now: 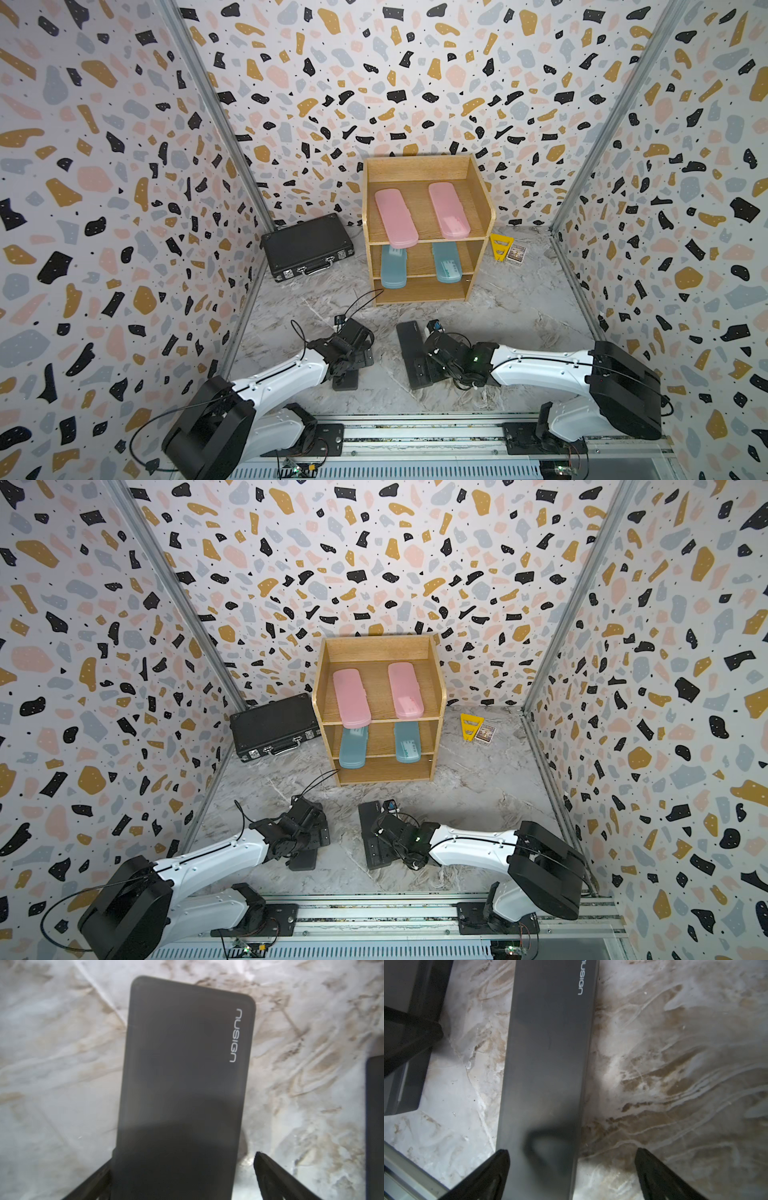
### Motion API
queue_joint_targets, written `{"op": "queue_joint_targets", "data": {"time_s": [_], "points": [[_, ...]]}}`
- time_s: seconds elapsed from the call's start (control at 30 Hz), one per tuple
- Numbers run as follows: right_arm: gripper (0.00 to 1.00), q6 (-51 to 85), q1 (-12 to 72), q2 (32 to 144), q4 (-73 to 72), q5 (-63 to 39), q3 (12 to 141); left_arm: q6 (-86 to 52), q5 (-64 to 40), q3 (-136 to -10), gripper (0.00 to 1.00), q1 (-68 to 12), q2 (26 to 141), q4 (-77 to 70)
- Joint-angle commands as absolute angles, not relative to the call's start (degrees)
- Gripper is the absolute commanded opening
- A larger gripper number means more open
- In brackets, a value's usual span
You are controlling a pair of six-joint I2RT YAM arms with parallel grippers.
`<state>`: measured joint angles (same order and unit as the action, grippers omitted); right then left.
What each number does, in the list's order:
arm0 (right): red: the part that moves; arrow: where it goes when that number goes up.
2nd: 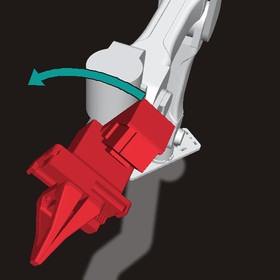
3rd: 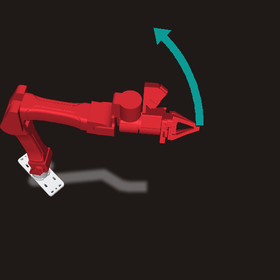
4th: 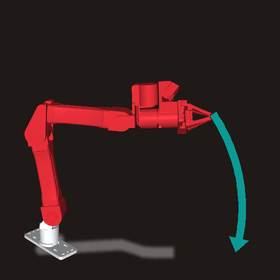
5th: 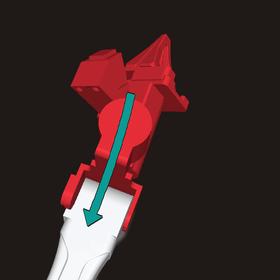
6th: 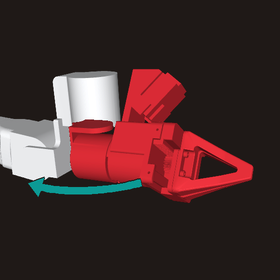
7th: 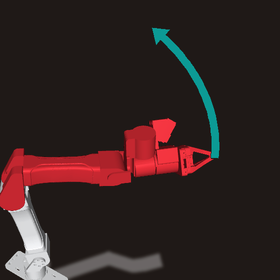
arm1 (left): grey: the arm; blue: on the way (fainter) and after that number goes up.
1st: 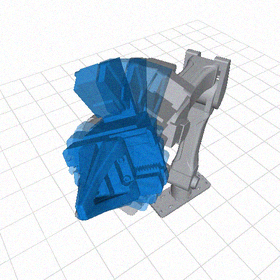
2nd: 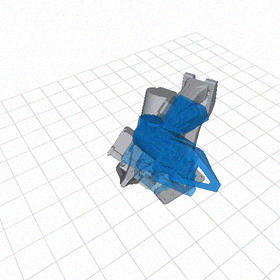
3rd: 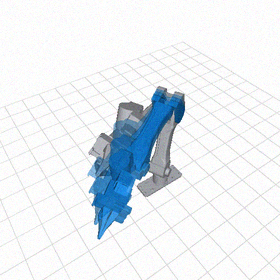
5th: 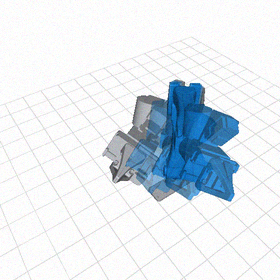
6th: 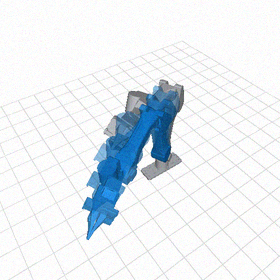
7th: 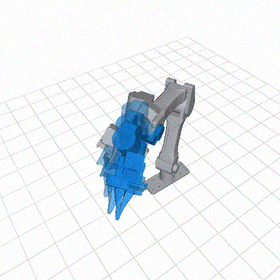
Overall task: Place the pencil cases on the shelf according to color
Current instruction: Move the pencil case to the center of the board, then adjust the pencil case at the center of the board.
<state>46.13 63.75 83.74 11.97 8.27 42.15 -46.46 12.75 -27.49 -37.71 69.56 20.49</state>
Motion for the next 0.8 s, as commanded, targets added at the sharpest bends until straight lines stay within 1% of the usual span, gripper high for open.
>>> {"op": "queue_joint_targets", "data": {"time_s": [0.0, 0.1, 0.23, 0.33, 0.5, 0.57, 0.63, 0.77], "points": [[1.00, 46.6, 64.2, 84.8, 13.1, 9.9, 44.0, -50.7, 12.1, -29.0, 1.00, -40.9, 71.7, 15.6], [1.00, 46.6, 65.2, 85.3, 13.7, 10.6, 45.0, -52.3, 12.8, -30.4, 1.00, -43.1, 73.8, 15.0], [1.00, 46.9, 67.5, 85.5, 14.8, 12.0, 46.7, -54.5, 12.8, -29.7, 1.00, -44.0, 74.1, 12.8], [1.00, 47.5, 69.2, 86.5, 14.5, 12.8, 47.7, -55.6, 14.3, -28.3, 1.00, -44.0, 71.0, 13.2], [1.00, 49.4, 70.1, 91.7, 16.2, 14.1, 50.5, -54.1, 16.8, -27.7, 1.00, -44.0, 60.3, 18.3], [1.00, 50.8, 70.2, 93.4, 17.4, 15.5, 51.0, -52.6, 17.4, -28.1, 1.00, -44.0, 57.8, 19.9], [1.00, 51.6, 70.1, 94.2, 17.3, 16.5, 50.6, -51.6, 17.7, -28.6, 1.00, -44.0, 56.9, 21.5], [1.00, 52.3, 70.1, 95.0, 17.6, 17.5, 49.9, -50.9, 17.3, -28.5, 1.00, -44.0, 58.6, 21.3]]}}
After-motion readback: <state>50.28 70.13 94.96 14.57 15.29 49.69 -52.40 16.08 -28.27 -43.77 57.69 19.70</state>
